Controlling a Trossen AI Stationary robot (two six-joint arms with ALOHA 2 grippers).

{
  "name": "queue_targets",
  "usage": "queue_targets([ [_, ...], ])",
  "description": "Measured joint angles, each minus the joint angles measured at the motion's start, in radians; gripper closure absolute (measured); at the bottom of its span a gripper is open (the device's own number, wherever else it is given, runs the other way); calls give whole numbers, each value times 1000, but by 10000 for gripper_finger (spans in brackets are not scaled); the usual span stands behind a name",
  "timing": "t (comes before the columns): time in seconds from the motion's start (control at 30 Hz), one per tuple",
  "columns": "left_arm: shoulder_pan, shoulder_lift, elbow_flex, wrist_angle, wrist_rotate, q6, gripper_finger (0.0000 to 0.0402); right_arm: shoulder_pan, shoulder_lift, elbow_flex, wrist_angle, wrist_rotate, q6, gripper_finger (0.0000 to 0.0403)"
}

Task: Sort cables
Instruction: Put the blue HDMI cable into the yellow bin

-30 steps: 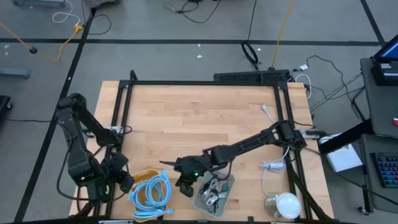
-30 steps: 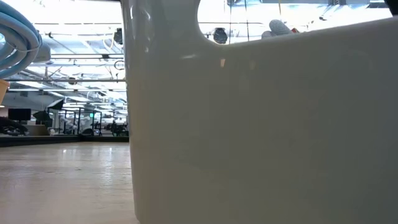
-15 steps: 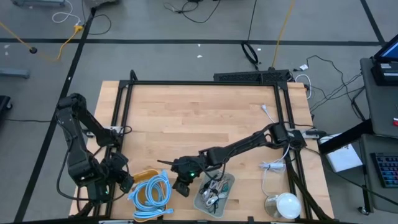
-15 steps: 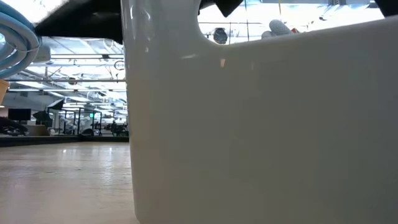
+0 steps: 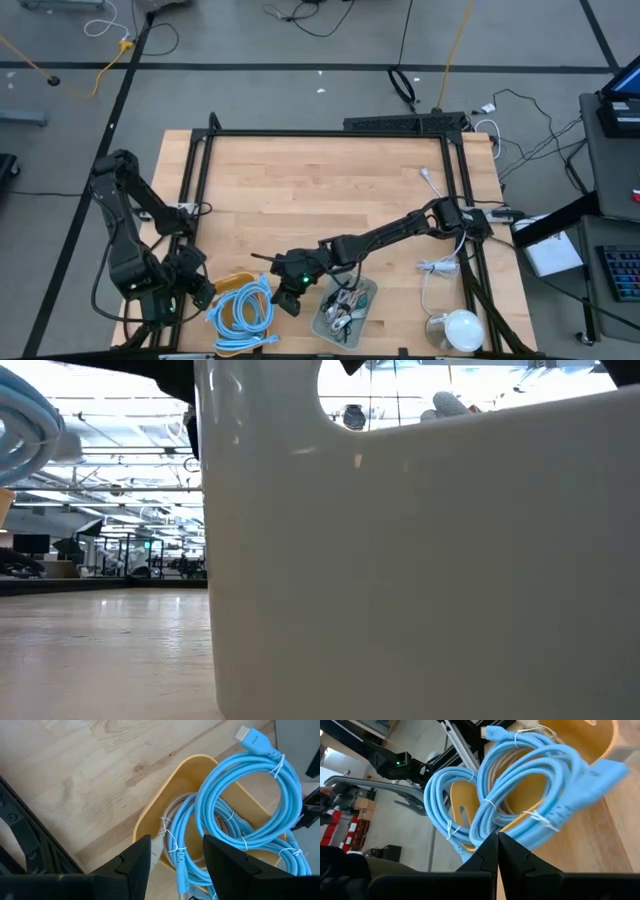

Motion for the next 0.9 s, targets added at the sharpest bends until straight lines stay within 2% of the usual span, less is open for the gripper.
queue_targets([
  [0.17,0,0,0,32,-4,23,220,-3,37,0,44,-23,27,403],
  [0.47,24,4,-39,304,-92,102,220,-3,56,0,87,-22,48,403],
  [0.67,51,8,-85,369,-96,109,220,-12,57,0,107,-19,47,403],
  [0.9,54,8,-90,370,-117,111,220,-11,57,0,121,5,43,403],
])
